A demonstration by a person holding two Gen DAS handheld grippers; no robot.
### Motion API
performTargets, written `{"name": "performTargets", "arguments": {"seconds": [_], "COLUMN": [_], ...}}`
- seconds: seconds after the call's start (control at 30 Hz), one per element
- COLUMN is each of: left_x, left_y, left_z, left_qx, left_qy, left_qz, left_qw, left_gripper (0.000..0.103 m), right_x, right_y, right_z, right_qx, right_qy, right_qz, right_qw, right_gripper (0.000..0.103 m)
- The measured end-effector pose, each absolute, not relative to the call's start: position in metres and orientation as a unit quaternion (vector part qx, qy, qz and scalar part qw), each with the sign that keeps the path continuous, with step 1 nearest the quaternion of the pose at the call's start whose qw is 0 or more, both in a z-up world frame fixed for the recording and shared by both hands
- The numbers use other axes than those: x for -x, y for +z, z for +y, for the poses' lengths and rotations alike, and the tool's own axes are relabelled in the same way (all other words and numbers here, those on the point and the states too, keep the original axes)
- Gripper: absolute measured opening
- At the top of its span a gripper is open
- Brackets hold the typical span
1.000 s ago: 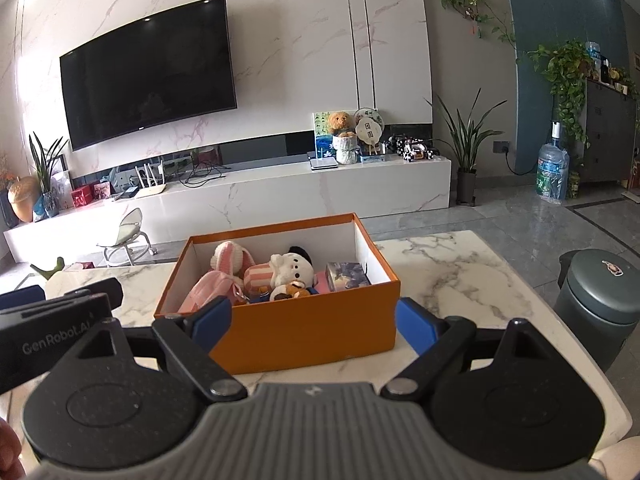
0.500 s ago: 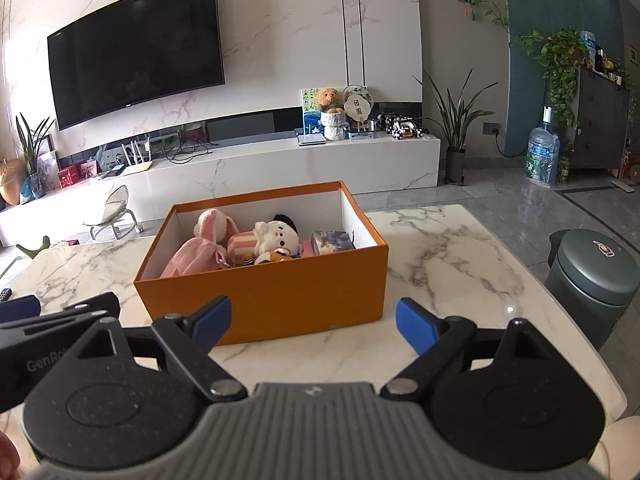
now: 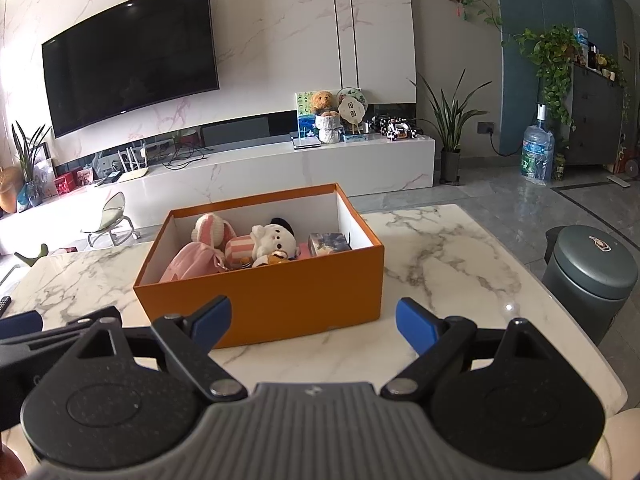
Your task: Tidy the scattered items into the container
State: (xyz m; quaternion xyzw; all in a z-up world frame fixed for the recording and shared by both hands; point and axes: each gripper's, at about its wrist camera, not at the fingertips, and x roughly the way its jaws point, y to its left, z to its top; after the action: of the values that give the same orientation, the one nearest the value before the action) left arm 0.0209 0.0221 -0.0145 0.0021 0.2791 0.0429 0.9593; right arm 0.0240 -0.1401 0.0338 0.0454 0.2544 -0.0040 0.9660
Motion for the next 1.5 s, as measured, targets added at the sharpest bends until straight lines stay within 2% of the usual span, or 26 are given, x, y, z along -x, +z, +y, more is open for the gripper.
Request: {"name": "performTargets", "arguments": {"seconds": [1.5], "left_x": [-0.010], "left_y": [-0.010], "left_z": [0.022], "left_qx": [0.005], "left_qy": [0.046], "left_qz": [0.276], "left_qw": [0.960], "left_gripper": [0.088], "right_x": [-0.008], "right_y": [0.041], "right_z": [-0.144], "right_qx": [-0.063], "right_qy": [-0.006], "right_qz": [0.241], "right_qw": [0.968], "right_gripper": [0.091]}}
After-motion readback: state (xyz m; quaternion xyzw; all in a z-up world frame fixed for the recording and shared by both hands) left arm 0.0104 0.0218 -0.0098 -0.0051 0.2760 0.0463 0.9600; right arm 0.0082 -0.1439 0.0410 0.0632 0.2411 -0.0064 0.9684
